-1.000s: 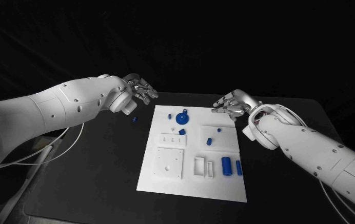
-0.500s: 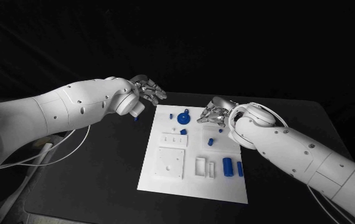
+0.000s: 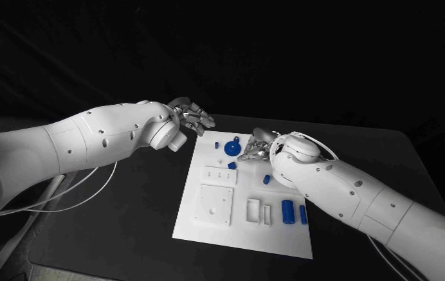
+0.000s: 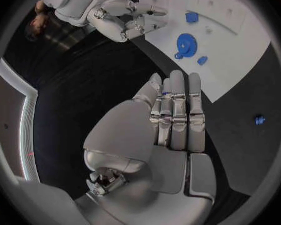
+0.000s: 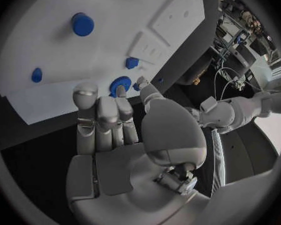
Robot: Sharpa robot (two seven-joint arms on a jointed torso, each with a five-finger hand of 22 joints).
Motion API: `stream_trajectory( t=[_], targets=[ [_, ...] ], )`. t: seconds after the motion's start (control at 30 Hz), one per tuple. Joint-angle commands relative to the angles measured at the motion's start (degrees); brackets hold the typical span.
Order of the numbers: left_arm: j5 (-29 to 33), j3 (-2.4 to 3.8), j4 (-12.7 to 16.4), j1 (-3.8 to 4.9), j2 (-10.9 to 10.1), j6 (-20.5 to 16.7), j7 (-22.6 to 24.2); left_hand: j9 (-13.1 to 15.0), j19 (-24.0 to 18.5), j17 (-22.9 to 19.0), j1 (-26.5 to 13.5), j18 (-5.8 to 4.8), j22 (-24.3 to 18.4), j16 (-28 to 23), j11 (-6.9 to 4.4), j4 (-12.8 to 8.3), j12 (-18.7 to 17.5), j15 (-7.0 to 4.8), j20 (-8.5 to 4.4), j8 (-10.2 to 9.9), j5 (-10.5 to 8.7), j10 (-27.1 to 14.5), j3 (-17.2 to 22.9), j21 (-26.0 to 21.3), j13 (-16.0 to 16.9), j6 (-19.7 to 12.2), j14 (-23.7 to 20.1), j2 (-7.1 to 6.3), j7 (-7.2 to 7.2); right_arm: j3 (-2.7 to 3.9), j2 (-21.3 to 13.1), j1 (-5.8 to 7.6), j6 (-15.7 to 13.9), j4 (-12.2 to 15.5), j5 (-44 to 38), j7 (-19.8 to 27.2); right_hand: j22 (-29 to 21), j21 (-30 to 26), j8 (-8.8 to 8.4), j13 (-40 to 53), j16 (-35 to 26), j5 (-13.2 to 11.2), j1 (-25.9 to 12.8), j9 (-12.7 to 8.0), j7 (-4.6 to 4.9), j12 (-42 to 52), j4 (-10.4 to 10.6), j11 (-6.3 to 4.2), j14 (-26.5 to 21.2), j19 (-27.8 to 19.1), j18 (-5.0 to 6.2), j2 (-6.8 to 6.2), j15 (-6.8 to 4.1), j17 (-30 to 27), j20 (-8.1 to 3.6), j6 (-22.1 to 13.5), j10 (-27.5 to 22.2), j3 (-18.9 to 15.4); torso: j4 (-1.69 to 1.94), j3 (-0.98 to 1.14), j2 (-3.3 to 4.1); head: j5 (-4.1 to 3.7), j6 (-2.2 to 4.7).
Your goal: Assemble the parts on the task board
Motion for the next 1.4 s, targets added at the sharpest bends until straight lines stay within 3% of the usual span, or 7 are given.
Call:
stream_trajectory(
  t=[0.03,0.17,0.37,0.5,0.83,1.07,1.4],
  targets=[
    [0.9,0.04,0.6,0.16,0.2,-0.8,0.9,-0.1,0.3,0.1,-0.6,1.0,-0.1,0.0,-0.24,0.1,-0.3,-0.16,0.05,-0.3,-0.12,0.2,0.0,-0.2,-0.1,0.1,0.3,-0.23,-0.1,-0.37,0.7,0.03,0.9,-0.7,-3.3,-1.7,4.0,0.2,-0.02,0.1,-0.4,-0.7,-0.4,0.1,-0.08,-0.2,0.5,-0.1,0.4,3.1,-0.55,-0.55,0.01,0.1,-0.46,0.6,0.4,-0.1,0.5,-0.52,0.41,-0.17,0.13],
    [0.9,0.04,1.2,0.31,0.3,-0.8,0.8,0.0,0.4,0.1,-0.7,0.98,-0.4,-0.1,-0.22,0.3,-0.3,-0.13,0.08,-0.2,-0.12,0.2,0.0,-0.3,-0.1,0.0,0.3,-0.28,-0.1,-0.94,1.5,0.04,0.9,-1.4,-4.1,-1.9,4.0,0.2,-0.03,0.1,-0.4,-1.6,-0.6,0.1,-0.14,-0.3,1.3,-0.15,0.4,3.1,-0.61,-0.85,-0.02,0.3,-0.5,0.8,0.5,-0.3,0.64,-0.73,0.6,-0.2,0.18],
    [0.9,0.04,2.3,0.56,0.4,-0.9,0.7,0.0,0.4,0.1,-0.8,0.97,-0.8,-0.1,-0.22,0.4,-0.3,-0.14,0.09,-0.2,-0.1,0.1,0.1,-0.3,-0.1,0.0,0.3,-0.32,-0.11,-1.67,2.7,0.05,0.7,-2.5,-5.2,-2.4,4.0,0.5,-0.03,0.2,-0.5,-2.6,-1.6,0.1,-0.26,-0.3,3.1,-0.23,0.5,3.1,-0.65,-1.41,-0.07,0.5,-0.55,1.2,0.6,-0.6,0.96,-1.25,1.04,-0.22,0.31],
    [0.9,0.04,2.8,0.66,0.5,-0.9,0.6,0.0,0.5,0.1,-0.9,0.95,-1.2,-0.1,-0.19,0.6,-0.3,-0.12,0.1,-0.2,-0.15,0.1,0.1,-0.2,-0.1,-0.1,0.3,-0.42,-0.09,-1.88,3.2,0.05,0.5,-2.9,-5.7,-2.6,3.9,0.5,-0.04,0.3,-0.6,-2.7,-1.5,0.1,-0.25,-0.4,4.1,-0.22,0.5,3.1,-0.67,-1.83,-0.12,0.6,-0.62,1.3,0.7,-0.5,1.13,-1.43,1.18,-0.3,0.42],
    [0.9,0.04,3.9,0.97,0.5,-1.1,0.5,0.0,0.6,0.1,-1.0,0.93,-1.6,-0.1,-0.19,0.8,-0.3,-0.11,0.1,-0.2,-0.17,0.1,0.1,-0.2,-0.1,-0.2,0.3,-0.53,-0.08,-2.26,4.3,0.05,-0.2,-4.1,-7.7,-3.0,4.0,0.6,0.0,0.3,-0.5,-2.8,-1.6,0.1,-0.37,-0.4,4.4,-0.3,0.6,3.1,-0.7,-1.95,-0.12,0.7,-0.62,1.7,0.8,-0.5,1.45,-1.93,1.58,-0.35,0.66],
    [1.0,0.04,4.5,1.21,0.5,-1.1,0.4,0.0,0.6,0.1,-1.0,0.92,-1.8,-0.1,-0.18,0.9,-0.3,-0.11,0.1,-0.2,-0.18,0.1,0.1,-0.2,-0.1,-0.3,0.3,-0.62,-0.06,-2.48,4.8,0.05,-0.4,-4.9,-8.3,-3.1,4.0,0.7,0.0,0.3,-0.5,-2.9,-1.4,0.1,-0.43,-0.4,4.5,-0.33,0.6,3.1,-0.74,-2.06,-0.15,0.7,-0.64,1.9,0.9,-0.4,1.48,-2.05,1.76,-0.24,0.67],
    [1.0,0.04,5.1,1.5,0.5,-1.1,0.2,0.0,0.7,0.1,-1.1,0.9,-2.1,-0.1,-0.18,1.1,-0.3,-0.1,0.11,-0.2,-0.21,0.1,0.1,-0.2,-0.1,-0.5,0.3,-0.71,-0.04,-3.5,5.1,0.05,-1.2,-5.4,-9.4,-3.1,3.9,0.6,-0.02,0.3,-0.6,-3.1,-0.5,0.1,-0.48,-0.6,3.6,-0.38,0.6,3.1,-0.8,-2.22,-0.16,0.8,-0.65,2.1,0.9,0.9,1.51,-2.27,1.98,0.02,0.48]
  ],
)
